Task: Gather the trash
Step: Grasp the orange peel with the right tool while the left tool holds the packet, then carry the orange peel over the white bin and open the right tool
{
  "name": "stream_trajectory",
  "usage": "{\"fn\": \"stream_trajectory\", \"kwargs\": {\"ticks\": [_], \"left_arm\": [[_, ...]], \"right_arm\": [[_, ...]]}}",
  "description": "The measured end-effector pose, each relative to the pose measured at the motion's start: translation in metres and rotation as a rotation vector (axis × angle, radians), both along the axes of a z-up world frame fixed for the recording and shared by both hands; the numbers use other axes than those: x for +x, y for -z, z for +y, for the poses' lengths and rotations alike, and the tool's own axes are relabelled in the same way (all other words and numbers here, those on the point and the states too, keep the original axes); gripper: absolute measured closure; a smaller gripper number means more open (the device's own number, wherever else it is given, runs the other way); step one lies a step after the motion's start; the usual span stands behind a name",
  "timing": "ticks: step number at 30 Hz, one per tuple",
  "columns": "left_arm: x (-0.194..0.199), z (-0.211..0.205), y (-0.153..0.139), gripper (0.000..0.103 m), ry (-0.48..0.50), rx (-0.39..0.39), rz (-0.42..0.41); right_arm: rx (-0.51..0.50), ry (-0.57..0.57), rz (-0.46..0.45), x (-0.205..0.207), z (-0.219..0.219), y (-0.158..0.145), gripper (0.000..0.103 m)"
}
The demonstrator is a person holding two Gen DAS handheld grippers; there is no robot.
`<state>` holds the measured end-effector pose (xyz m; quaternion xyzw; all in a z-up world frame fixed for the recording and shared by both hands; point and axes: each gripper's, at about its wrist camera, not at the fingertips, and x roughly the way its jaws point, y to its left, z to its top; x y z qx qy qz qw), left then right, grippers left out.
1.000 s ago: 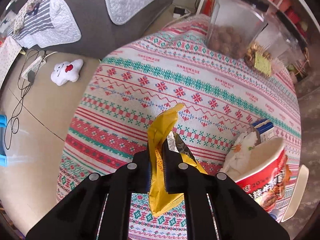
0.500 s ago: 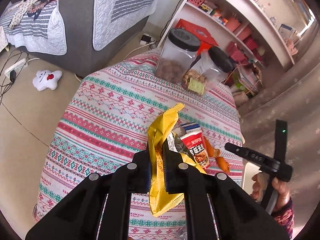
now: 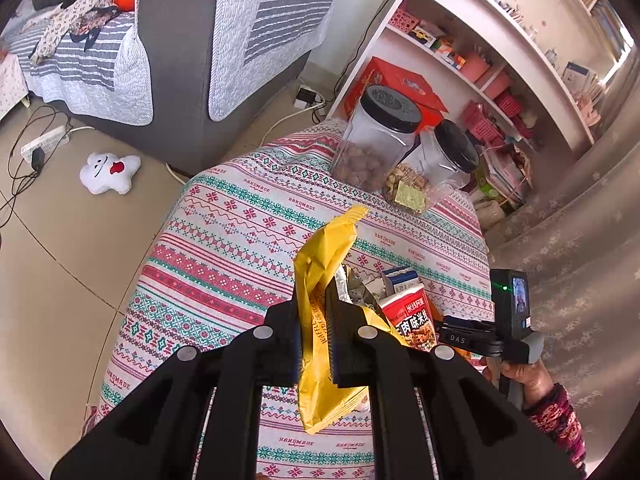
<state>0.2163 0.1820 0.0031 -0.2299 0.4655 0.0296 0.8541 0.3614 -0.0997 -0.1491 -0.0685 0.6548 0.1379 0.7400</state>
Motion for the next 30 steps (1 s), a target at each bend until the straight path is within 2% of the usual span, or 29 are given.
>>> {"fn": "stream_trajectory", "kwargs": {"ticks": [2, 4, 7, 12, 16, 21, 30], "left_arm": [[0.0, 0.002, 0.002, 0.093, -0.005, 0.001, 0.011], [0.0, 0.002, 0.003, 0.093, -0.009, 0.005, 0.013], [-0.001, 0.003, 0.003, 0.093, -0.022, 0.006, 0.006], [-0.005, 0.001, -0.002, 0.093, -0.049, 0.005, -0.029], [-0.013, -0.009, -0.019, 0.093, -0.069, 0.055, -0.117], [-0.021, -0.024, -0.028, 0.093, -0.092, 0.015, -0.171], [-0.019, -0.07, -0.021, 0.093, -0.024, 0.024, -0.189]], "right_arm": [[0.025, 0.026, -0.006, 0.0, -0.001, 0.001, 0.084], [0.062, 0.064, -0.01, 0.001, -0.009, -0.001, 0.089], [0.087, 0.082, -0.058, -0.008, -0.014, -0.018, 0.09], [0.161, 0.116, -0.184, -0.028, -0.02, -0.066, 0.09], [0.239, 0.145, -0.295, -0.053, -0.02, -0.107, 0.09], [0.324, 0.2, -0.408, -0.085, -0.029, -0.143, 0.09], [0.282, 0.356, -0.617, -0.134, -0.071, -0.177, 0.09]]}}
